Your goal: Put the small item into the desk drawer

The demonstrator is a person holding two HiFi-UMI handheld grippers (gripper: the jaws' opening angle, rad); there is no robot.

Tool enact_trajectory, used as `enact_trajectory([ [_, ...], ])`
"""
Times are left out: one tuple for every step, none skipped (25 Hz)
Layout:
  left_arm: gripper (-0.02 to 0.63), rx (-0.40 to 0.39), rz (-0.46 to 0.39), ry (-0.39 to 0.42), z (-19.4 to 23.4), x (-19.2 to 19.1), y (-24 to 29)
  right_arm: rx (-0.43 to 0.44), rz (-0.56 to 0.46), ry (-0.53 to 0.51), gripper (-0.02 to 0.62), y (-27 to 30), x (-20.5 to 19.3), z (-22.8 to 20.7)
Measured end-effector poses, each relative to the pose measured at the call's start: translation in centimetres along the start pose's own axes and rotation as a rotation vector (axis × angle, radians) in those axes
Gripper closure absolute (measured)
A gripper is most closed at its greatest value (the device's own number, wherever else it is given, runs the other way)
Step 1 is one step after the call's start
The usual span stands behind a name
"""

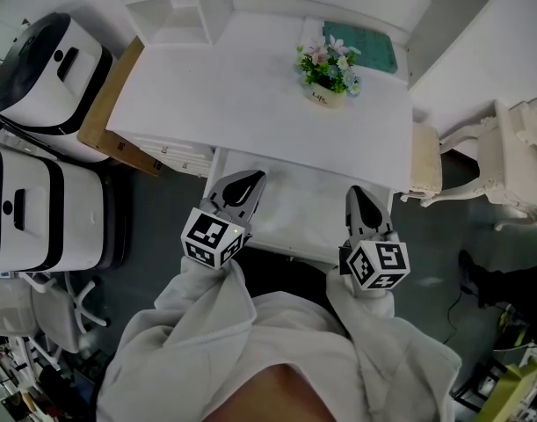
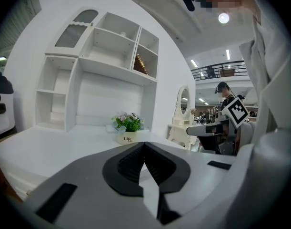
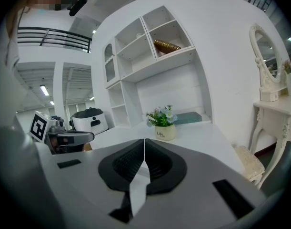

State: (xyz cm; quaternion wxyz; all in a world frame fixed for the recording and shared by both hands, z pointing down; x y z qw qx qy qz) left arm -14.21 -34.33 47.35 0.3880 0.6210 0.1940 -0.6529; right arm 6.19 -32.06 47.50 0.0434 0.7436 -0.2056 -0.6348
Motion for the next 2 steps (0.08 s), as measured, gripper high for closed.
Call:
enact_trajectory([
  [0.59, 0.002, 0.002, -0.002, 0.12, -0.07, 0.02, 0.0, 0.002, 0.002, 0.561, 0.07, -0.05, -0.04],
  [0.591, 0.004, 0.004, -0.004, 0.24, -0.14, 0.04, 0.0, 0.004, 0.003, 0.561, 0.13, -0.11, -0.07],
])
Point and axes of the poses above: the fingertips, and each gripper's own axes: y forward along the fingers, z to its left, x out of its top, the point moved 2 cm from there along -y, backward along the fingers, and after that the axes turned 7 degrees about -x, right-handed, at the moved point
